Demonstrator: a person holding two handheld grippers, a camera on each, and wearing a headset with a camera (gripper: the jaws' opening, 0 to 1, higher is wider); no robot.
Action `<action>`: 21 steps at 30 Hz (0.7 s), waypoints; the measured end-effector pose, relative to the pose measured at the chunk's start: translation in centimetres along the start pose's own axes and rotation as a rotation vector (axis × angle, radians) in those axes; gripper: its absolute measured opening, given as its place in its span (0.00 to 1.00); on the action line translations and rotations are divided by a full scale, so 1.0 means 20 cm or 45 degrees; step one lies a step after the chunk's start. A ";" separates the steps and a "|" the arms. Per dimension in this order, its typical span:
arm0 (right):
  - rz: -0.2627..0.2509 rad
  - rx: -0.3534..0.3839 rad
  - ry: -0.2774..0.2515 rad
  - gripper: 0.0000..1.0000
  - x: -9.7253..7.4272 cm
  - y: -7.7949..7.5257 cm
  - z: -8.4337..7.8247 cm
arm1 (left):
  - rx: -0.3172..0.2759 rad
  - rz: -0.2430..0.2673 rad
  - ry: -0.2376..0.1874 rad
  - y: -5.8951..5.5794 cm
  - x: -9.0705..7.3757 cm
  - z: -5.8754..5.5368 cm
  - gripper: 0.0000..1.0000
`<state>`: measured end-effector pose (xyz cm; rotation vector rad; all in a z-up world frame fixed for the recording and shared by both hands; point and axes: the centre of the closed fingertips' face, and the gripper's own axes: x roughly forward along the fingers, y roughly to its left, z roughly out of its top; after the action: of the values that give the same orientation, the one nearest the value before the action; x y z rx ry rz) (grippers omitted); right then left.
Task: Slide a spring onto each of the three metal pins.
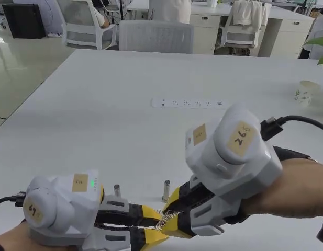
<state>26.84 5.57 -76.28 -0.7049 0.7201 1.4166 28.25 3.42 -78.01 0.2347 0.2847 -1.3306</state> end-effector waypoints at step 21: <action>0.004 -0.009 0.060 0.08 0.02 -0.02 -0.02 | -0.015 0.005 -0.009 0.00 0.00 0.01 0.03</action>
<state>27.30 5.53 -76.83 -0.7451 0.7531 1.4099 28.28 3.26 -77.77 0.2205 0.2865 -1.3255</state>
